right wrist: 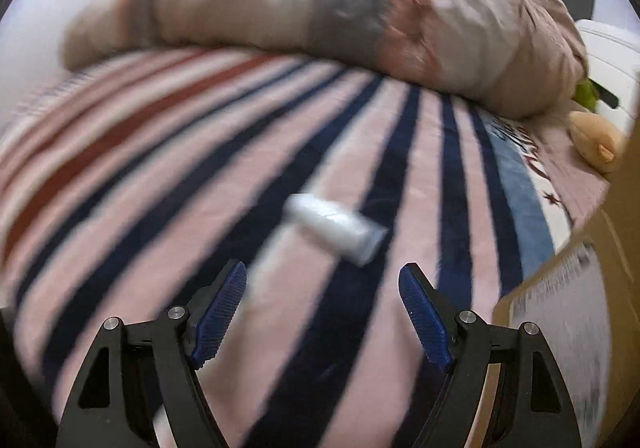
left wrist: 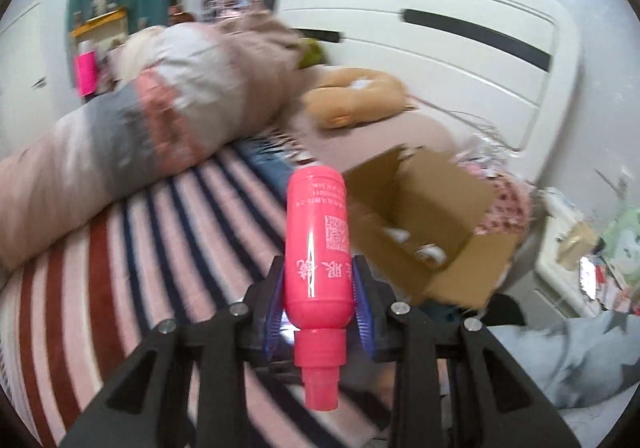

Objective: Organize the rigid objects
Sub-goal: 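Grasp the pink bottle with the left gripper, then drop the pink bottle into the box with the left gripper while the right grasps the small white bottle, then carry the small white bottle into the box and open the right gripper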

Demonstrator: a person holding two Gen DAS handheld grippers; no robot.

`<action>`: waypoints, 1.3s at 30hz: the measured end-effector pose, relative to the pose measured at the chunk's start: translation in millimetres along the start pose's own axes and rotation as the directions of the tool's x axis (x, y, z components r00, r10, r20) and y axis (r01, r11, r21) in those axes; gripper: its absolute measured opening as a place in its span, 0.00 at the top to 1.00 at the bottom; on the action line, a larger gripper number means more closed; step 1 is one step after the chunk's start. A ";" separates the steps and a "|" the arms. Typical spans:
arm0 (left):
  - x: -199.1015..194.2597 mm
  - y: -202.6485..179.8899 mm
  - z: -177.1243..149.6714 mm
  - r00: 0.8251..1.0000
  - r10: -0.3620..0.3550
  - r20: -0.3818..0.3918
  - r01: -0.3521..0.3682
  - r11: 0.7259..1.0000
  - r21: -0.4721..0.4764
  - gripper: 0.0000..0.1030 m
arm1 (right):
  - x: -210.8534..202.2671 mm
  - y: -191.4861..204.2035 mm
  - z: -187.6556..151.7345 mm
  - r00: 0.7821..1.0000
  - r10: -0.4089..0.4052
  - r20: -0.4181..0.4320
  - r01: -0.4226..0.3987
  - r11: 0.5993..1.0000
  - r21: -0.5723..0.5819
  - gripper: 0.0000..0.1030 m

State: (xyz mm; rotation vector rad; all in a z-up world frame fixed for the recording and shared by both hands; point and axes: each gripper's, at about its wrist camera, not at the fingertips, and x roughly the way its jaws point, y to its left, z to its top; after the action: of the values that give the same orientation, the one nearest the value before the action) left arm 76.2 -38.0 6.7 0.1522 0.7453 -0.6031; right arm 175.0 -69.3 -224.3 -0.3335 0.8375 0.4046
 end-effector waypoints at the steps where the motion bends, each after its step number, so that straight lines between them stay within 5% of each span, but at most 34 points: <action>1: 6.2 -10.3 7.4 1.000 -0.024 -0.002 0.024 1.000 0.014 0.72 | 8.3 -2.8 3.2 1.000 0.008 -0.020 -0.008 1.000 0.008 0.26; 4: 36.8 -45.0 31.0 0.995 -0.090 -0.030 0.092 0.994 0.066 0.72 | 27.4 -11.3 14.1 0.998 0.058 -0.036 -0.057 0.998 0.038 0.26; 8: 81.6 -80.1 47.0 0.982 -0.154 -0.114 0.164 0.983 0.087 0.72 | 28.6 -6.0 14.8 0.998 0.059 -0.018 -0.058 0.998 0.012 0.46; 10: 105.7 -92.2 49.2 0.974 -0.153 -0.165 0.171 0.981 0.096 0.72 | 28.1 -4.4 17.3 0.998 0.068 -0.011 -0.068 0.998 -0.003 0.54; 15: 133.3 -99.2 45.1 0.965 -0.135 -0.224 0.159 0.983 0.089 0.68 | 20.0 -1.2 15.0 0.994 0.104 0.019 -0.104 0.995 -0.010 0.53; 20: 114.2 -86.0 40.5 0.972 -0.148 -0.183 0.164 0.984 0.074 0.59 | 7.7 0.6 13.6 0.990 0.133 0.040 -0.132 0.991 -0.022 0.54; 27: 42.7 -30.7 25.0 0.993 -0.116 -0.033 0.115 0.993 -0.029 0.49 | -17.2 3.7 4.2 0.980 0.195 0.038 -0.195 0.981 0.000 0.54; 30: 15.5 -0.9 10.4 0.999 -0.054 0.007 0.054 0.995 -0.086 0.38 | -43.3 4.8 -2.4 0.975 0.215 0.061 -0.215 0.977 -0.004 0.54; 37: -20.9 42.0 -27.3 0.999 0.006 0.046 0.002 0.987 -0.162 0.29 | -136.0 6.2 -18.7 0.957 0.256 0.134 -0.249 0.966 -0.064 0.54; 39: -26.4 50.3 -30.8 0.996 -0.049 0.080 0.065 0.975 -0.210 0.24 | -169.1 2.5 -19.6 0.958 0.230 0.170 -0.220 0.972 -0.078 0.54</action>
State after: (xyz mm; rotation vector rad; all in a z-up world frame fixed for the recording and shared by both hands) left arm 71.2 25.8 -2.0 -0.0893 0.7388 -0.5767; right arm 59.5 -111.7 -106.7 -0.2518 0.6912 0.6633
